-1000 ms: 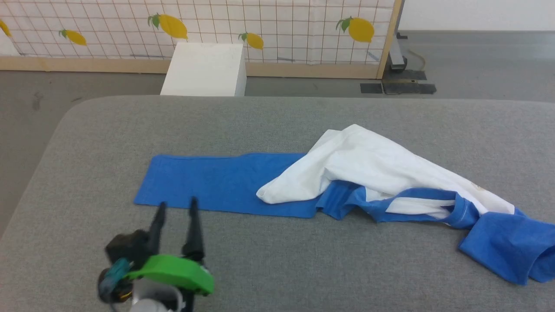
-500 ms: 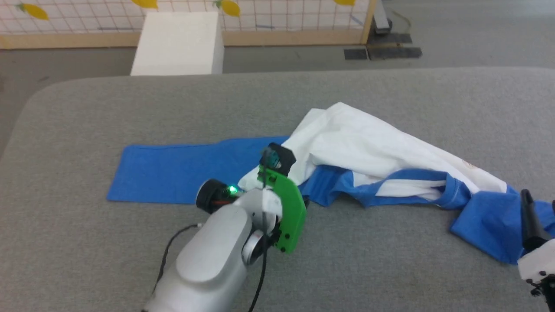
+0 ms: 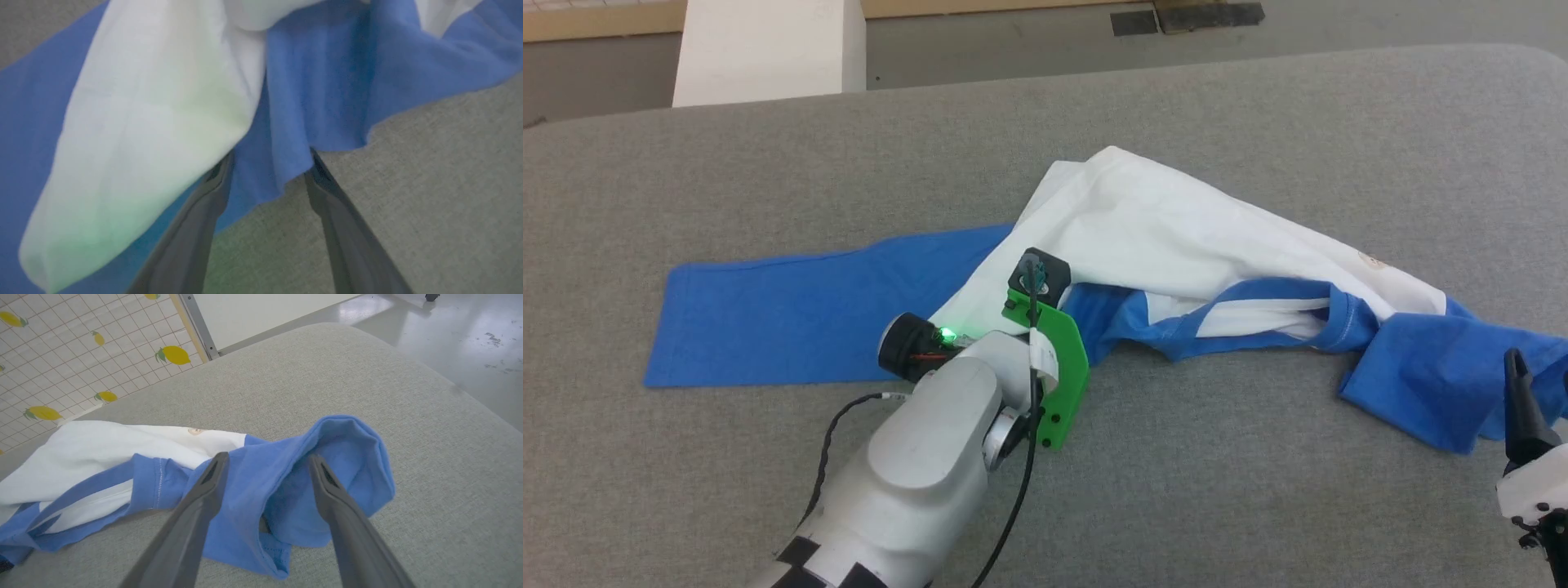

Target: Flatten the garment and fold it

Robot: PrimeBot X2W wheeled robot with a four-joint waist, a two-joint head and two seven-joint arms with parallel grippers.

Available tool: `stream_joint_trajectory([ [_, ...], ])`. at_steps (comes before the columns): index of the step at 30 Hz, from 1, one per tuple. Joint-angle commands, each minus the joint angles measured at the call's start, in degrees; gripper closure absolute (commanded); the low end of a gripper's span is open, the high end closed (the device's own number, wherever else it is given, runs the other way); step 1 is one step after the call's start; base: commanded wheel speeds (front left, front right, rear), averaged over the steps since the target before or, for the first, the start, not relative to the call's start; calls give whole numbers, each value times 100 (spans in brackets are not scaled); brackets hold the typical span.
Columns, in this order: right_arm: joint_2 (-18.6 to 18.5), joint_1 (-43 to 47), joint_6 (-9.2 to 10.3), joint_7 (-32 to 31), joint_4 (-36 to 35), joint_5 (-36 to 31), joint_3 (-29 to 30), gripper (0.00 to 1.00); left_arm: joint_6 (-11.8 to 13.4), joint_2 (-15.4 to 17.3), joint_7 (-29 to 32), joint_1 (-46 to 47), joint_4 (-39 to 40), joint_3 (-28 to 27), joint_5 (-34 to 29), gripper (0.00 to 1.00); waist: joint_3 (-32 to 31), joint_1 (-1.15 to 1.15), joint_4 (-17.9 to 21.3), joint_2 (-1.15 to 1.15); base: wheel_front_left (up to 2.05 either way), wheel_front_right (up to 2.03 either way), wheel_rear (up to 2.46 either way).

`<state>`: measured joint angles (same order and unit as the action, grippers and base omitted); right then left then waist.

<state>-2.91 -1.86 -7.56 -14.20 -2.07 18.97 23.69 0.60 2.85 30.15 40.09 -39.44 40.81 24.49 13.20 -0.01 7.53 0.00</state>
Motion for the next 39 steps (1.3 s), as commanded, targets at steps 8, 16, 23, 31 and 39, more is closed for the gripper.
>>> stream_joint_trajectory([
  [8,3,13,8,53,150,-140,-50,0,-8,73,-419,-349,286,-250,778,100,-359,1,-440,0,0,0,0],
  [16,3,276,8,10,328,-241,-92,0,552,1230,-73,-1607,2015,-845,1150,100,-798,1,-977,0,0,0,0],
  [23,3,326,8,22,385,-251,-200,0,1630,2192,536,-3093,3471,-1473,1410,100,-909,1,-1220,0,0,0,0],
  [31,3,312,8,-45,276,-346,-309,0,1712,1962,-134,-3691,4412,-2224,2070,0,-1069,1,-1333,0,0,0,0],
  [39,3,-56,8,-358,-76,-496,-911,0,1311,1993,-2895,-4044,4698,-3276,1426,0,-1049,1,-1338,0,0,0,0],
])
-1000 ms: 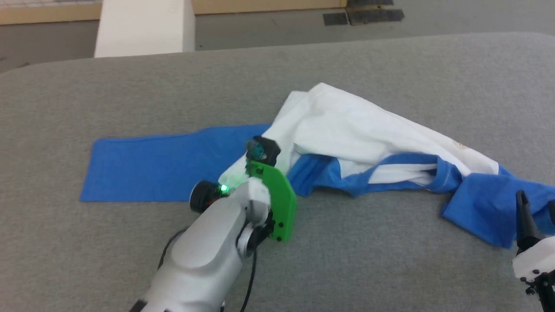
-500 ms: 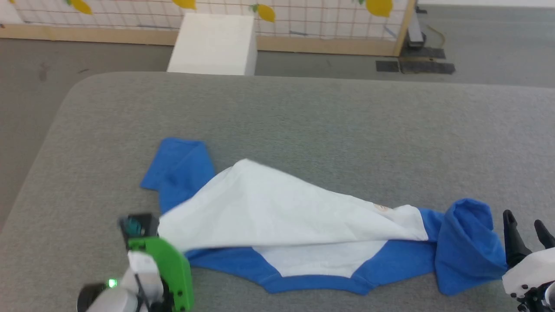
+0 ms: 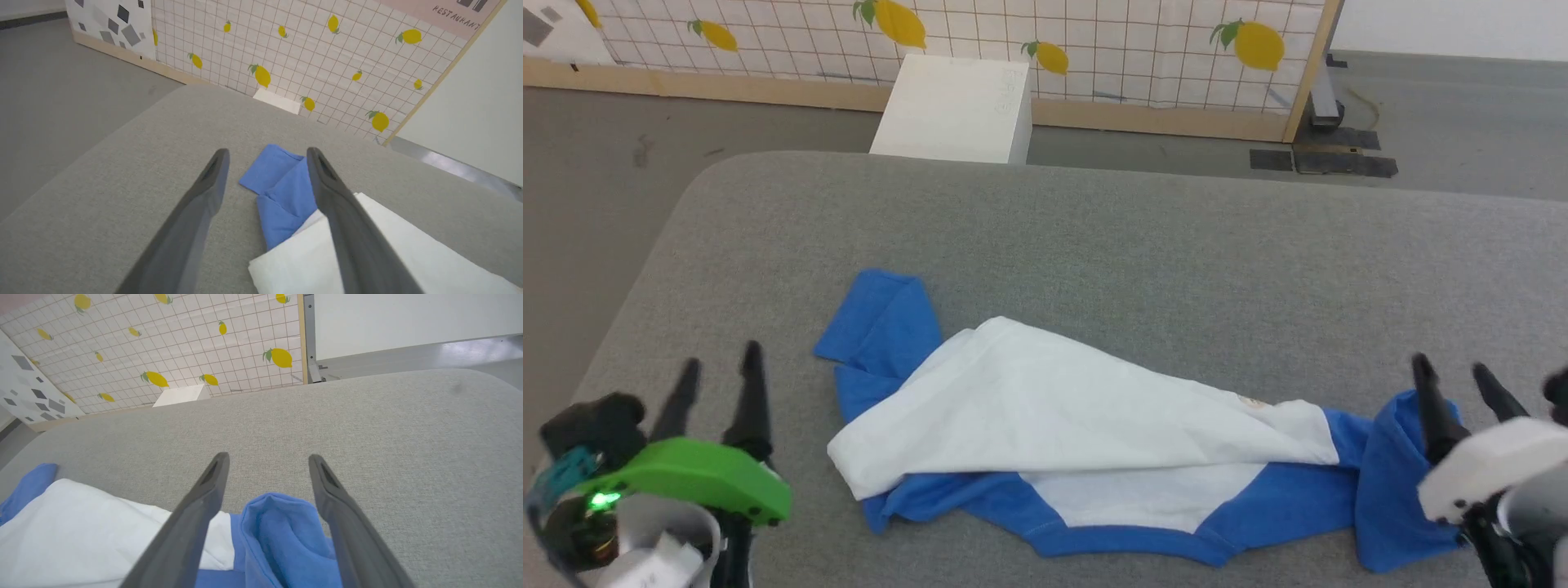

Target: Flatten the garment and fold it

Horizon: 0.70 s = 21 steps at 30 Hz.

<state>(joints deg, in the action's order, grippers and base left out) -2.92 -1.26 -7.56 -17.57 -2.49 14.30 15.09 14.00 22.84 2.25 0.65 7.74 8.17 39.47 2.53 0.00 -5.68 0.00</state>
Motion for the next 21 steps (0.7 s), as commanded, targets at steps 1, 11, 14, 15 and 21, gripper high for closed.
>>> stream_joint_trajectory([
  [1,4,-188,8,-86,-50,-51,-175,0,-40,-35,-508,-120,-58,-69,-235,0,30,0,-31,0,0,0,0],
  [11,-364,-1682,8,-1635,720,-130,-2528,0,-64,-732,-1719,-99,-242,-166,-1283,0,418,0,-292,0,0,0,0],
  [14,-489,-2256,8,-2251,1154,-200,-3148,0,-232,-987,-1722,13,-157,-180,-1589,0,658,0,-465,0,0,0,0],
  [15,-524,-2414,8,-2386,1264,-217,-3313,0,-282,-1060,-1722,53,-142,-196,-1654,0,713,0,-507,0,0,0,0],
  [21,-811,-3304,8,-3089,1969,-143,-4368,0,-595,-1480,-1723,259,-200,-247,-2017,0,1101,0,-840,0,0,0,0],
])
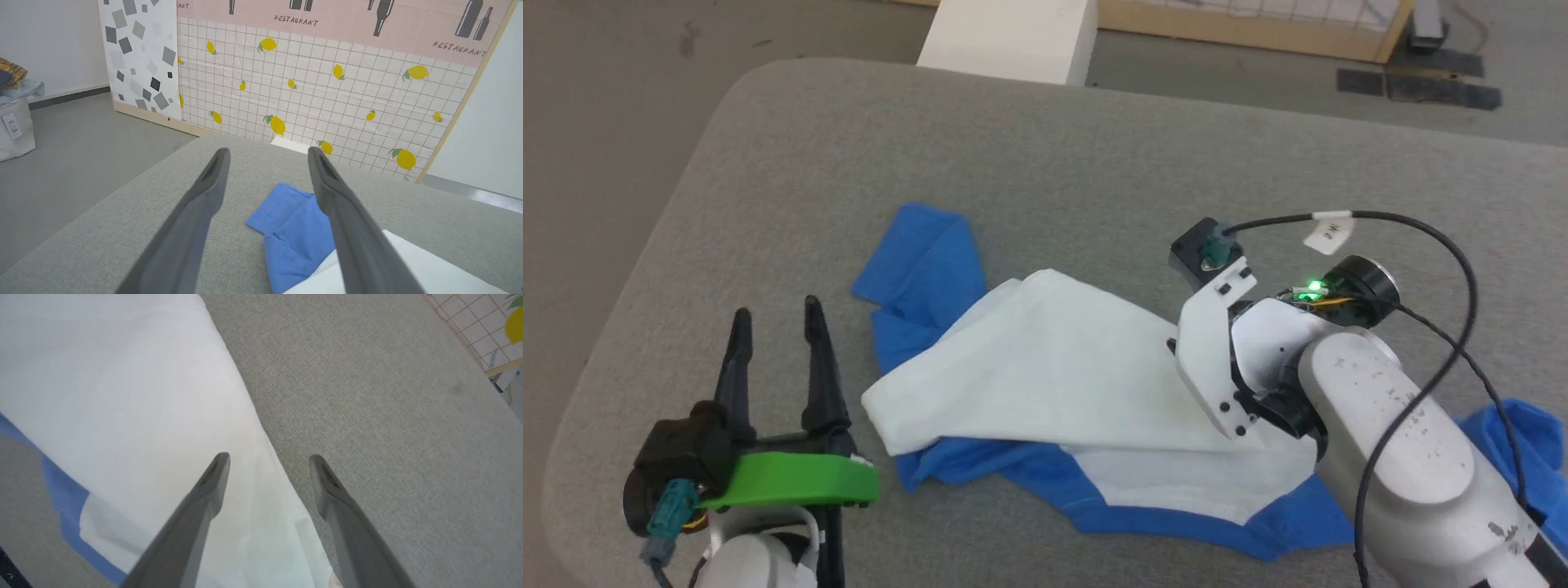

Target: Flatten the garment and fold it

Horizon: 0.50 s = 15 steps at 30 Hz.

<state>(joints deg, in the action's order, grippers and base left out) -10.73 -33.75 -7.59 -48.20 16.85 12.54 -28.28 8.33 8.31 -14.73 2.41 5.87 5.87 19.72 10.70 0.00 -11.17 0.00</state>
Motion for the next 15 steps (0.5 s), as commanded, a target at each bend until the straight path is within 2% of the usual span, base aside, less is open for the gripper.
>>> stream_joint_trajectory([
  [1,-110,-178,10,-117,152,46,-218,0,-79,-94,-26,106,-21,-19,-99,0,336,0,-349,0,0,0,0],
  [8,-467,-484,10,-553,497,632,-1001,0,-347,-380,-26,187,-170,-49,-277,0,514,0,-611,0,0,0,0],
  [9,-519,-506,10,-597,502,750,-1039,59,-380,-407,-26,186,-208,-56,-286,0,521,0,-627,0,0,0,0],
  [10,-573,-537,10,-587,478,826,-1066,100,-412,-428,-26,191,-235,-66,-301,0,525,0,-639,0,0,0,0],
  [15,-750,-695,10,-344,421,1010,-931,100,-530,-491,-27,208,-362,-89,-341,0,498,0,-665,0,0,0,0],
])
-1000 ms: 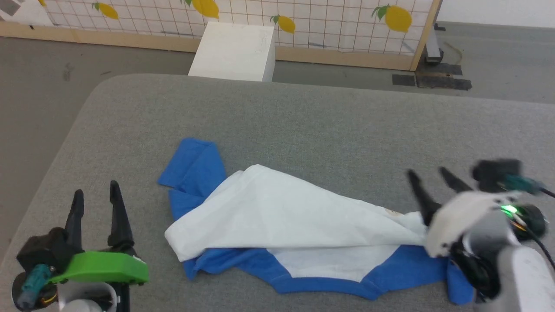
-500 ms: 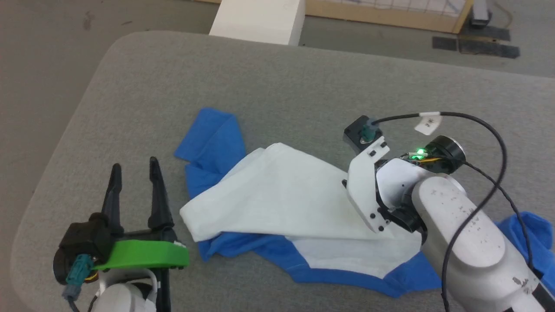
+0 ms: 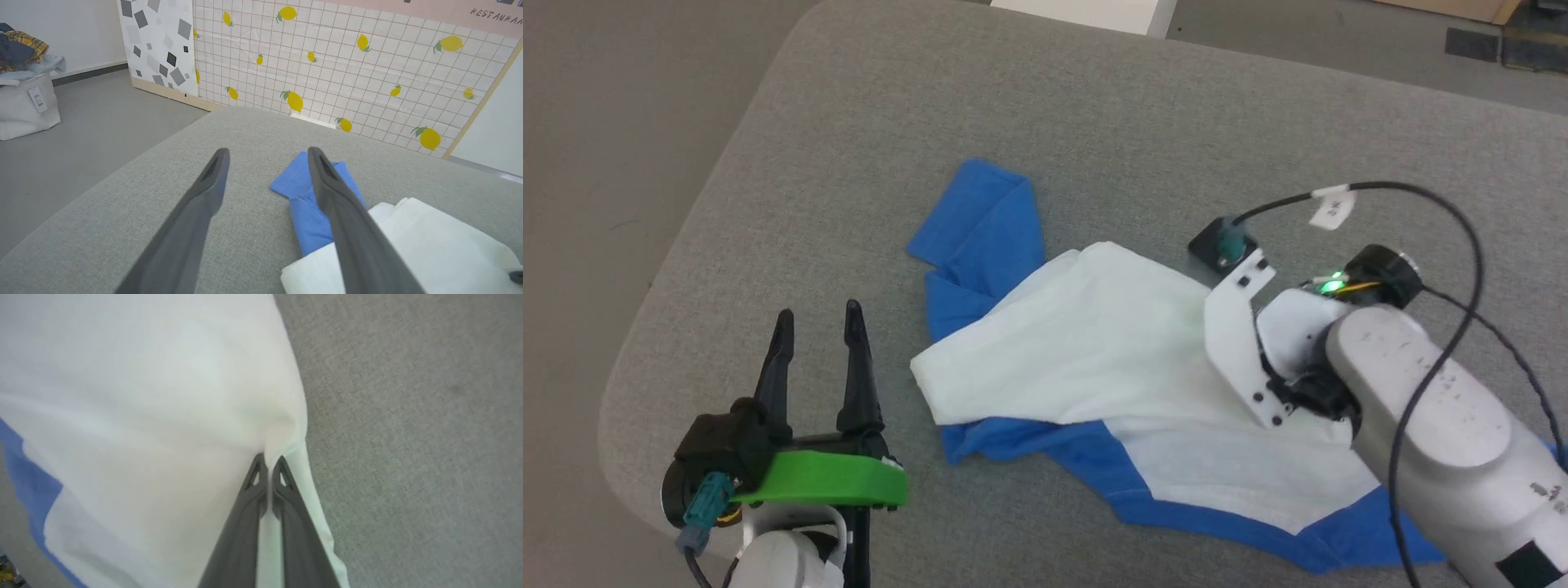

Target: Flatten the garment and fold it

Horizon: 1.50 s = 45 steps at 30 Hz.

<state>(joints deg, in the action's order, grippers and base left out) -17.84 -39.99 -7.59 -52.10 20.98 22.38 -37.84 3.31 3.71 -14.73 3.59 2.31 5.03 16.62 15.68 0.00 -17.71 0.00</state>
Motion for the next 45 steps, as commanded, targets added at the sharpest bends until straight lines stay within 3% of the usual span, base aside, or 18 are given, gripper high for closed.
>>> stream_joint_trajectory([
  [1,-67,-121,10,132,23,15,132,100,-50,-40,-27,99,-23,-3,-39,0,-4,0,-18,0,0,0,0],
  [4,-123,-281,10,354,163,-81,603,100,-105,-58,-27,126,-52,23,-50,0,9,0,-50,0,0,0,0],
  [8,-185,-644,10,652,562,-554,1675,100,-183,-73,-27,202,-104,95,-39,0,103,0,-116,0,0,0,0],
  [13,-102,-1229,10,1046,1049,-1578,3127,100,-218,-80,-27,261,-200,222,-25,0,261,0,-182,0,0,0,0],
  [16,46,-1430,10,1307,1219,-2136,3655,100,-197,-81,-27,299,-241,294,28,0,309,0,-203,0,0,0,0],
  [17,122,-1449,10,1344,1295,-2271,3743,65,-187,-81,-27,313,-253,316,44,0,313,0,-209,0,0,0,0],
  [18,164,-1459,10,1347,1360,-2340,3770,0,-178,-81,-27,319,-263,331,58,0,311,0,-208,0,0,0,0],
  [24,373,-1343,10,2027,1311,-2155,3723,0,-186,-82,-27,277,-377,356,44,0,40,0,-78,0,0,0,0],
  [29,488,-647,10,2956,618,-1469,3577,0,-297,-82,-27,179,-538,365,-17,0,-445,0,106,0,0,0,0],
  [34,535,541,10,3414,-302,-970,3563,0,-355,-82,-27,22,-618,324,-48,0,-837,0,346,0,0,0,0],
  [39,670,1891,10,3421,-1166,-811,3718,0,-393,-80,-27,-106,-668,291,-55,0,-1066,0,590,0,0,0,0],
  [45,749,3088,10,2879,-1811,-804,3769,0,-394,-80,-27,-221,-655,270,-32,0,-1110,0,793,0,0,0,0],
])
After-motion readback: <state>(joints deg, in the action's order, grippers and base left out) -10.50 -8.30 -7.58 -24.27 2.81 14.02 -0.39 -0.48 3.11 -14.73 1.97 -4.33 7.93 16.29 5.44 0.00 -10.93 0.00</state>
